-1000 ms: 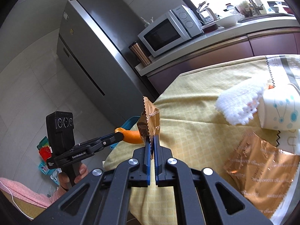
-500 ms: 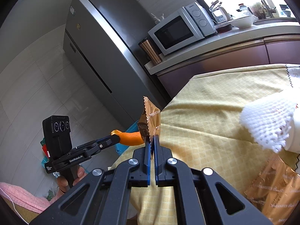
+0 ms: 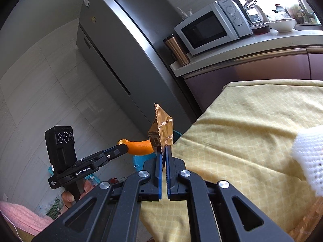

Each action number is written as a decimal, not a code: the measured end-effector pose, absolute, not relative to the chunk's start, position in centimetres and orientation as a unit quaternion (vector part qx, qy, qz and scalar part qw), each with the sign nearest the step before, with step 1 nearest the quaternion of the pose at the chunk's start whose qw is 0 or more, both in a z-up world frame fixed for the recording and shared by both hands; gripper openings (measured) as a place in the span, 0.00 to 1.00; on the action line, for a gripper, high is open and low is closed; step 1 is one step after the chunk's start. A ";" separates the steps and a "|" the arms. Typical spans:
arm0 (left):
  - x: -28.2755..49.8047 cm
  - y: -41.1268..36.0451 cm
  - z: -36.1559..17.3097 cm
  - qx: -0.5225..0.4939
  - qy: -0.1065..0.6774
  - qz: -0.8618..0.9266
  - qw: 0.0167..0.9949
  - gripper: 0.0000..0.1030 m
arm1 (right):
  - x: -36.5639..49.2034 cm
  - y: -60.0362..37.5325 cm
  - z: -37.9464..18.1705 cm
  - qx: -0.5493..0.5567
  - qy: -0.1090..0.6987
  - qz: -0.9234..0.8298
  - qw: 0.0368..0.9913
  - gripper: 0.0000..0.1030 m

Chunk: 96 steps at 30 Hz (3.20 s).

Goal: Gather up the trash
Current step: 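Carry the orange peel and gold packet with both tools over the teal wastebasket, then open both tools to drop the orange peel and gold packet into the wastebasket, then move both open tools back over the table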

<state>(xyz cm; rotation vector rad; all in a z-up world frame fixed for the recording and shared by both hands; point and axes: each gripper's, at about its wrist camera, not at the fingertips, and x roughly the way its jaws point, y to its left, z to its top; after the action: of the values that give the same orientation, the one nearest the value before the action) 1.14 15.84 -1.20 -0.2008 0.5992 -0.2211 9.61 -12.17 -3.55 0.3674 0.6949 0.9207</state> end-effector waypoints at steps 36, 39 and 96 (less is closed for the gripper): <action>3.9 25.4 -4.9 -0.140 0.327 0.018 0.934 0.16 | 14.5 1.4 -4.3 0.087 0.386 0.468 0.790 0.02; 4.3 25.8 -5.6 -0.145 0.334 0.022 0.931 0.16 | 14.8 2.4 -4.8 0.083 0.395 0.466 0.788 0.02; 6.3 10.7 -6.1 -0.106 0.339 -0.176 0.918 0.40 | 7.6 -12.5 -2.4 0.093 0.349 0.326 0.874 0.33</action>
<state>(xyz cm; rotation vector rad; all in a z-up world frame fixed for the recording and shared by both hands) 6.29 10.73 -6.12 -0.2187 0.6978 -0.3622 7.63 -12.52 -2.44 0.1943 0.7281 0.6815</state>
